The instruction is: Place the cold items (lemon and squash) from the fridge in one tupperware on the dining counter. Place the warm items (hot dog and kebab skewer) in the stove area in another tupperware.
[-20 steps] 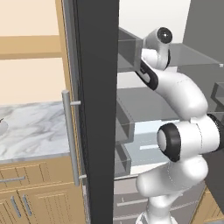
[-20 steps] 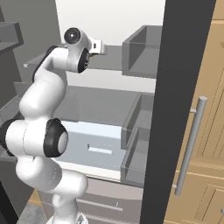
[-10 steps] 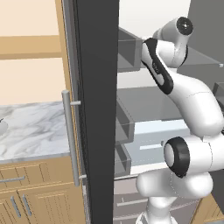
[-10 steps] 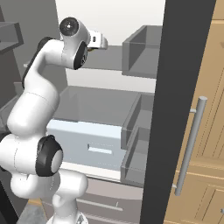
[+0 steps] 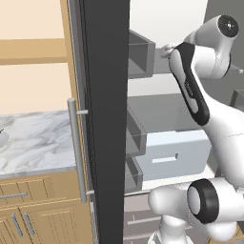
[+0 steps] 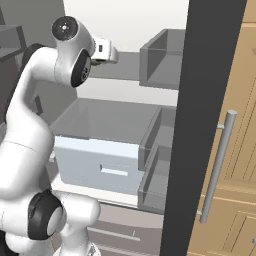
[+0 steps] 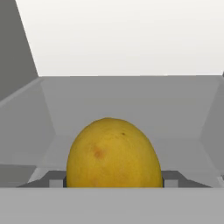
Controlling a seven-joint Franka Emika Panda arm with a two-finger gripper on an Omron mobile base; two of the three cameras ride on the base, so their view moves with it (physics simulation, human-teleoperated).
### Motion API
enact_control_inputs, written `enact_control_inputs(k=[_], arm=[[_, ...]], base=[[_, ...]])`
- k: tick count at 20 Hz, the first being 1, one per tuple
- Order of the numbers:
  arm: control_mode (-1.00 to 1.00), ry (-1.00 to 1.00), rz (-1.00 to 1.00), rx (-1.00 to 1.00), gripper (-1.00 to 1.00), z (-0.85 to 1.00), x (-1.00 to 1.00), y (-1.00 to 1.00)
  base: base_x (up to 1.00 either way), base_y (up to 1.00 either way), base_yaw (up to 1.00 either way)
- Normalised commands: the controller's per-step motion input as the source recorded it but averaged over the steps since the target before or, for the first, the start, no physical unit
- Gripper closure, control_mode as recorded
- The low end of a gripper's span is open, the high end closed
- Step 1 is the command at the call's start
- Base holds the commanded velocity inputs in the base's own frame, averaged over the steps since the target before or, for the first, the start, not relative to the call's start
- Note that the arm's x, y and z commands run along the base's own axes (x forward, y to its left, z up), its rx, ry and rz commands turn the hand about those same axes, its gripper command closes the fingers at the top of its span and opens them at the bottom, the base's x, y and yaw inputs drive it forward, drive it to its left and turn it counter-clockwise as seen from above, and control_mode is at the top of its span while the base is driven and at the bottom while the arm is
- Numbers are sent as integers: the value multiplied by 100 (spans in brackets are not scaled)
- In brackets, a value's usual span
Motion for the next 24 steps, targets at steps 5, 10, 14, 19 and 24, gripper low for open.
enact_control_inputs(k=[5,10,14,19,24], arm=[[-100,2,0,0,100,0,-98,-7],[-100,0,0,0,100,0,-100,-5],[-100,0,0,-4,100,0,-92,-4],[-100,0,0,0,100,0,-87,-9],[100,0,0,0,100,0,-50,-7]], base=[[0,0,0],[0,0,0],[0,0,0],[0,0,0],[-36,-1,0]])
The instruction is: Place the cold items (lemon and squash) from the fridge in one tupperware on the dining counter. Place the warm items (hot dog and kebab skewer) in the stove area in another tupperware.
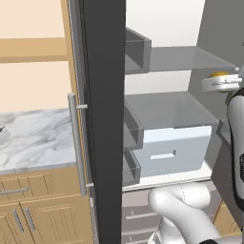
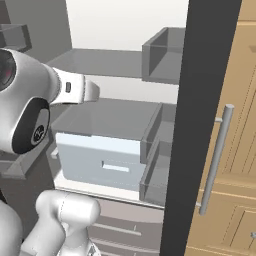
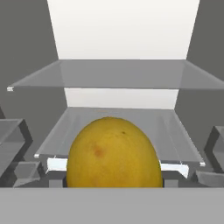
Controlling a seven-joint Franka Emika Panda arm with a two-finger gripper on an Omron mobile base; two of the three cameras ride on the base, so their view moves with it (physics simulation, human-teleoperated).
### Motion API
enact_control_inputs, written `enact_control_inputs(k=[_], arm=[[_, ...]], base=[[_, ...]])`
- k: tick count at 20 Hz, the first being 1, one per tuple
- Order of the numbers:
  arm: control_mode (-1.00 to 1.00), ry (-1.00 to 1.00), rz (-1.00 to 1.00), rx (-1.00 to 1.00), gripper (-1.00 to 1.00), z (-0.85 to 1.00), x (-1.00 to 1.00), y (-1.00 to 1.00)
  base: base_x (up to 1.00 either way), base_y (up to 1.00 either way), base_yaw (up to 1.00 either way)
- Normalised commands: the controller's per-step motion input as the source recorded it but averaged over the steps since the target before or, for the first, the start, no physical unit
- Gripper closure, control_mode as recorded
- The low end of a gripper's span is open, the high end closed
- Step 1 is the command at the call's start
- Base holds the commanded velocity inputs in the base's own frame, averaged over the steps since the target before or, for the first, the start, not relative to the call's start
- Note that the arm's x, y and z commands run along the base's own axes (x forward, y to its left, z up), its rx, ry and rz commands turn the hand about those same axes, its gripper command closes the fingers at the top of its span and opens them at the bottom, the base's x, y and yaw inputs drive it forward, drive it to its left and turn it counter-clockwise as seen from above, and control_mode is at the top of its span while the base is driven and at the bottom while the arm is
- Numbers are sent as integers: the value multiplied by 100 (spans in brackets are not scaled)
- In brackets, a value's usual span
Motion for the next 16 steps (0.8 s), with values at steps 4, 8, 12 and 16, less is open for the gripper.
enact_control_inputs(k=[4,8,12,16], arm=[[100,0,0,0,100,0,0,0],[100,0,0,0,100,0,0,0],[100,0,0,0,100,0,0,0],[100,0,0,0,100,0,0,0]], base=[[-94,0,0],[-98,0,1],[-99,0,26],[-91,0,49]])
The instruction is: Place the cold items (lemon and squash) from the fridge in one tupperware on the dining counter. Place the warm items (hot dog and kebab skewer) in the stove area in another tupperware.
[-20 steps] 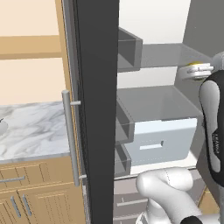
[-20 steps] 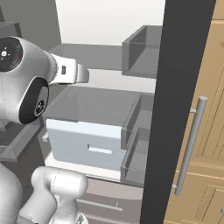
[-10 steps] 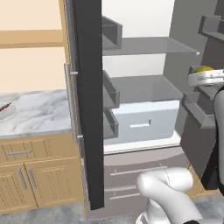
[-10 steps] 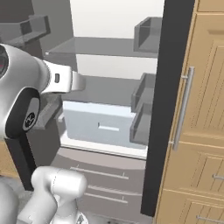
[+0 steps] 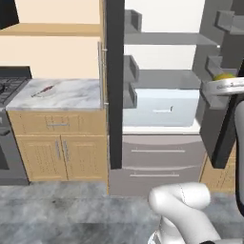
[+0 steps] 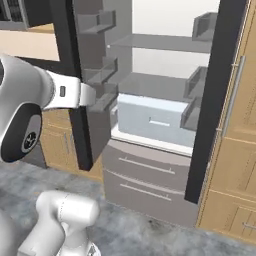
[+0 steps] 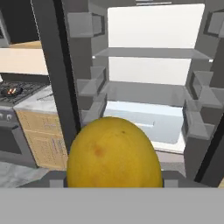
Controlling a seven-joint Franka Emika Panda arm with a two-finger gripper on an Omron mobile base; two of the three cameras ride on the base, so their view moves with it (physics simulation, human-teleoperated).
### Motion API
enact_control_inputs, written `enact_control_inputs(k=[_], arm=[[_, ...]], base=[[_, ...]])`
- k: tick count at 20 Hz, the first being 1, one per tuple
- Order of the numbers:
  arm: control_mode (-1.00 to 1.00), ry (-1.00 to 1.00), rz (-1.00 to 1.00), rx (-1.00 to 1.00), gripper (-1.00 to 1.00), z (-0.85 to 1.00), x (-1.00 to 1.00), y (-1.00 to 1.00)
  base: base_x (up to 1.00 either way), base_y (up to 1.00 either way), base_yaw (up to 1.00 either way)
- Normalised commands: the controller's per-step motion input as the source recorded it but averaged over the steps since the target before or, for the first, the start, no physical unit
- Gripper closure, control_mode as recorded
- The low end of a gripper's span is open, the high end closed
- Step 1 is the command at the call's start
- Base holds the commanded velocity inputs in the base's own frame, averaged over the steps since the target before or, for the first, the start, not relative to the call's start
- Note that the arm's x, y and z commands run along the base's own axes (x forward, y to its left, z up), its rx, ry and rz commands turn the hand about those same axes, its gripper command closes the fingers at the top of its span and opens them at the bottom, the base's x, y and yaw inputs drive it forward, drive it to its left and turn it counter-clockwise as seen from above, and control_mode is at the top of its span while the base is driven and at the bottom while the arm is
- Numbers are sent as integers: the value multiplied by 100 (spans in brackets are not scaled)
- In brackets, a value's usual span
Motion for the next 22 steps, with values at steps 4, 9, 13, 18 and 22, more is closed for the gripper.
enact_control_inputs(k=[4,9,13,18,22], arm=[[100,0,0,0,100,0,0,0],[100,0,0,0,100,0,0,0],[100,0,0,0,100,0,0,0],[100,0,0,0,100,0,0,0],[100,0,0,0,100,0,0,0]], base=[[-91,-3,66],[-100,-12,69],[-100,-12,63],[-100,1,54],[-97,37,57]])
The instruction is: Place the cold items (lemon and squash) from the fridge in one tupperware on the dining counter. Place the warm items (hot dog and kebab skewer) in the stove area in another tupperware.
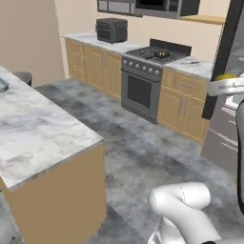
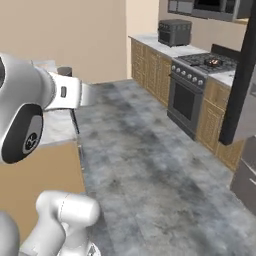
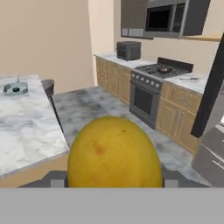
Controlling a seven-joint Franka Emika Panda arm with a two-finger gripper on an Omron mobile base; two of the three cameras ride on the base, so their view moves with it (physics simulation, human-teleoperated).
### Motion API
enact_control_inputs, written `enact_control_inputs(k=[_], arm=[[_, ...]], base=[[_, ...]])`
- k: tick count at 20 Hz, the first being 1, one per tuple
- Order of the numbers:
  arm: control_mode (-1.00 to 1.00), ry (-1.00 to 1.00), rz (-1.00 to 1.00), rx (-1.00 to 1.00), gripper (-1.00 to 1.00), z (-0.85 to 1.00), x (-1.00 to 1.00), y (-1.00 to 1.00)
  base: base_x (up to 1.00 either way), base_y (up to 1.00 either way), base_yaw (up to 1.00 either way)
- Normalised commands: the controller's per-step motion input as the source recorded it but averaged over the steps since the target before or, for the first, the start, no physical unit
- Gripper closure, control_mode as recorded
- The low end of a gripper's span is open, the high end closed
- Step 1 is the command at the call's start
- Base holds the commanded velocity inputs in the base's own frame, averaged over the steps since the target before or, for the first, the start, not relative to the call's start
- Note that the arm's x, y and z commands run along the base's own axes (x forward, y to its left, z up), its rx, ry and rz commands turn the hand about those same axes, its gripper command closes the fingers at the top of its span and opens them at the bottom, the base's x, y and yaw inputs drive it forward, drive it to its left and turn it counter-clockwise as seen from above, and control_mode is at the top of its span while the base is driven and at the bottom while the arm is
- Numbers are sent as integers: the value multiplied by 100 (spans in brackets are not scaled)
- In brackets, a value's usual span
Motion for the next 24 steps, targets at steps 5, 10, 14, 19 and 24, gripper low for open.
enact_control_inputs(k=[5,10,14,19,24], arm=[[100,0,0,0,100,0,0,0],[100,0,0,0,100,0,0,0],[100,0,0,0,100,0,0,0],[100,0,0,0,100,0,0,0],[100,0,0,0,100,0,0,0]], base=[[-69,88,40],[-21,100,15],[-3,100,4],[7,100,0],[32,100,-2]])
